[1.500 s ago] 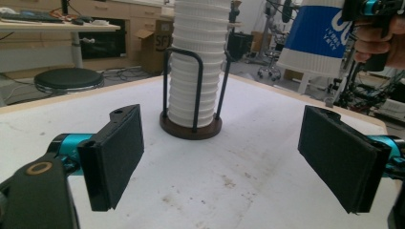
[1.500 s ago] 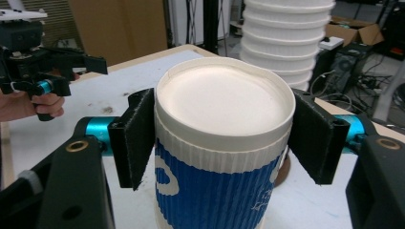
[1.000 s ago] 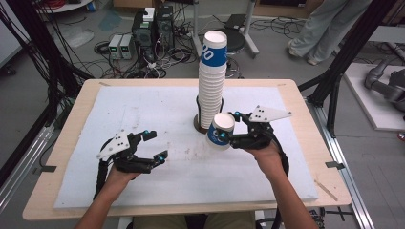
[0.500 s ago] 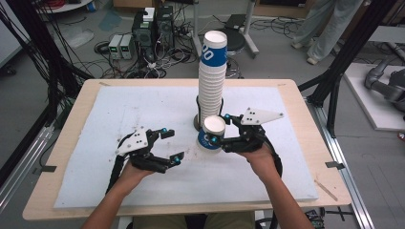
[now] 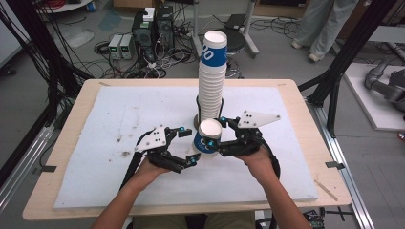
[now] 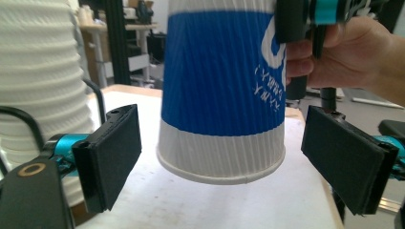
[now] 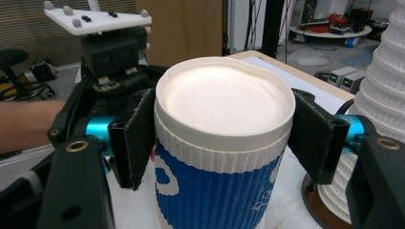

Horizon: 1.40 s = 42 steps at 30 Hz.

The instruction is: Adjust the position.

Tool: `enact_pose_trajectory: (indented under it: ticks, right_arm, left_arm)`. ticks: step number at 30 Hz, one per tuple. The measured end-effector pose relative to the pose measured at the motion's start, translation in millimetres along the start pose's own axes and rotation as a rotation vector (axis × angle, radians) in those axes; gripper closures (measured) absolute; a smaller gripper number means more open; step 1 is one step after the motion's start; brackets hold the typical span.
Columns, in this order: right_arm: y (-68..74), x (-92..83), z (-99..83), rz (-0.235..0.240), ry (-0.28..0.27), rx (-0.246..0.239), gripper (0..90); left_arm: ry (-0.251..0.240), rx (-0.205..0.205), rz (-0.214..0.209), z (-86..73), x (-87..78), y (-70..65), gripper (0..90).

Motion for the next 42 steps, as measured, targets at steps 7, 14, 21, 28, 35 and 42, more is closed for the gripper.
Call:
enact_pose_trajectory:
  ticks: [7, 14, 21, 28, 35, 42]
  right_arm:
    - [2.4, 1.0, 0.4, 0.012, -0.003, 0.001, 30.7]
    - [5.0, 1.8, 2.4, 0.028, -0.018, 0.019, 30.8]
    - [4.9, -0.5, 2.7, 0.031, -0.028, 0.032, 30.9]
    - [3.9, -2.0, 0.9, 0.027, -0.034, 0.046, 30.8]
    - [5.0, -3.2, 0.7, 0.035, -0.035, 0.046, 30.0]
    - [4.3, -9.6, 2.5, 0.038, -0.045, 0.046, 21.1]
  left_arm:
    - [0.003, -0.022, 0.005, -1.7, 7.0, 0.8, 13.5]
    - [0.016, -0.039, -0.017, -3.8, 13.4, -2.3, 13.5]
    - [0.032, -0.011, -0.012, -4.2, 14.5, -2.6, 18.0]
    - [0.061, 0.024, -0.011, -2.2, 12.7, -4.1, 26.3]
    - [0.100, 0.050, -0.016, 0.7, 11.1, -5.0, 29.0]
    - [0.139, 0.046, -0.016, 3.6, 8.0, -4.2, 30.4]
Point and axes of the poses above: each handheld gripper's, and its own axes: x roughly forward along the jaws, z roughly out of its top, y roughly to its left, the point moved 7 cm from there along x, roughly forward along the jaws, and after that the axes turned 4 degrees about -y, right-handed, at the moved point
